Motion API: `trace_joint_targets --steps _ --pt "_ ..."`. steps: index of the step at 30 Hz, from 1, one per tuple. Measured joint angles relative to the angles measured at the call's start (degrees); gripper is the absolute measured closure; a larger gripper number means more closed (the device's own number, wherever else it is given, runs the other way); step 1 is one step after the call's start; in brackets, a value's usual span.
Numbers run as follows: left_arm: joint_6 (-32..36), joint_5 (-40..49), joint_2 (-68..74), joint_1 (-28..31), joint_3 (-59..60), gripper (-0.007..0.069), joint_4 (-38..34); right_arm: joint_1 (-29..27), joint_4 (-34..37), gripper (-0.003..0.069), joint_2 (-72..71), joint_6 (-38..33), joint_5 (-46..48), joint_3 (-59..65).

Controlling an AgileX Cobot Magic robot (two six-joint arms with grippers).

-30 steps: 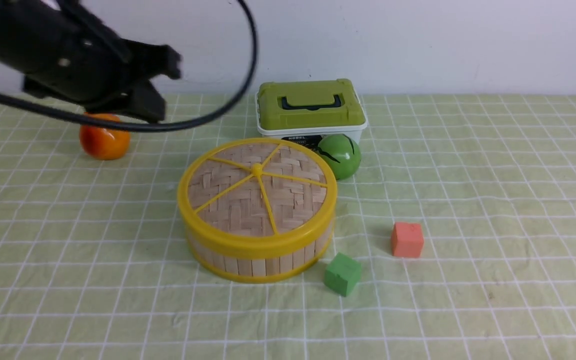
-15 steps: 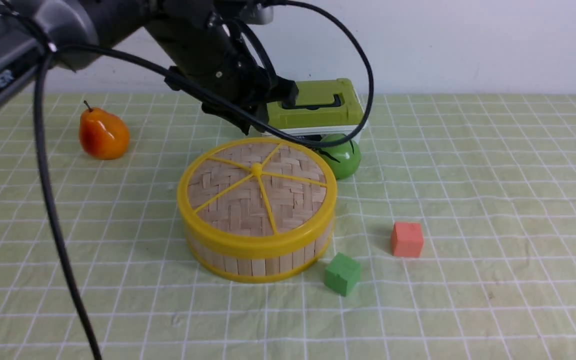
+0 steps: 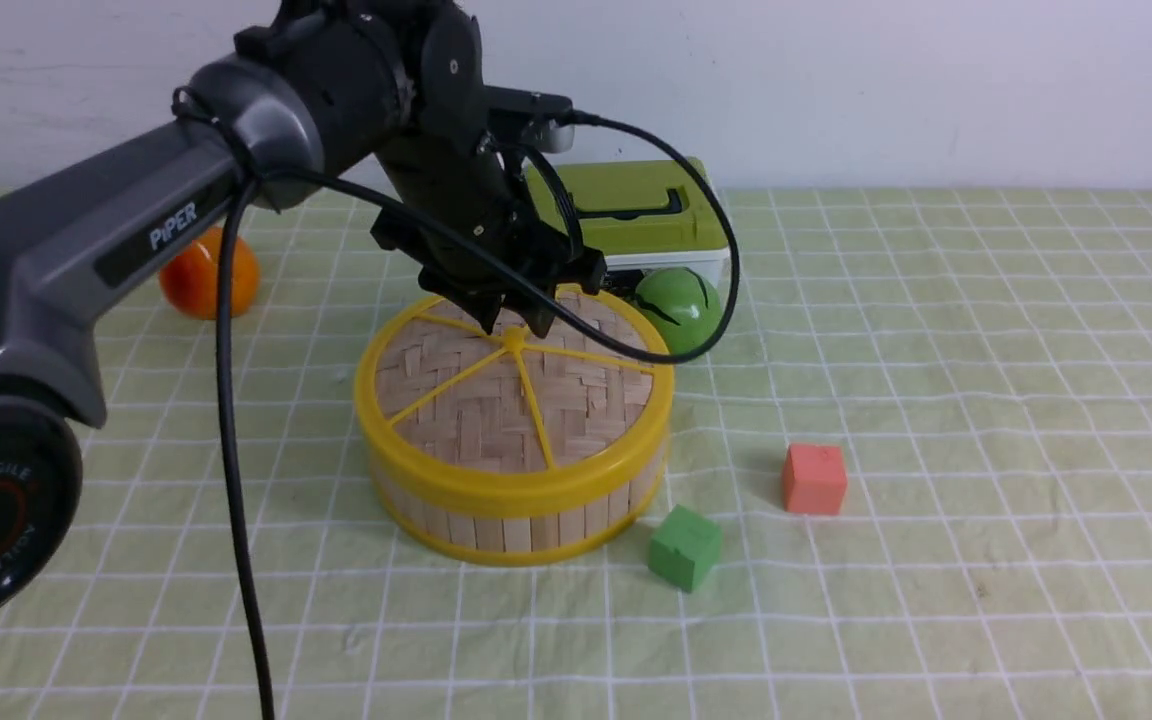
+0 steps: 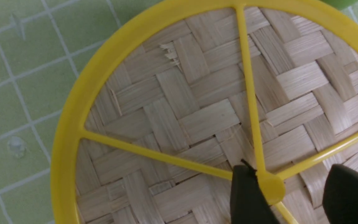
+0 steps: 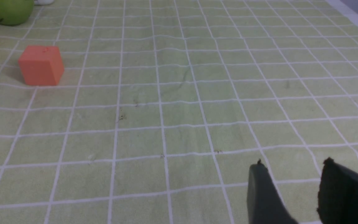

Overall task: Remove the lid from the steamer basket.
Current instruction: Use the left arm to lift the lid of the steamer

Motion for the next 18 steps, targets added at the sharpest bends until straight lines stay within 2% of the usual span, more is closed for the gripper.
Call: trace_joint_targets --steps 14,18 --pt "0.00 1.89 1.90 0.00 -0.11 0.0407 0.04 0.00 0.00 0.0418 0.00 0.00 0.00 0.00" --pt "-0.10 1.34 2.04 0.00 -0.35 0.0483 0.19 0.00 0.00 0.0418 0.00 0.00 0.00 0.00"
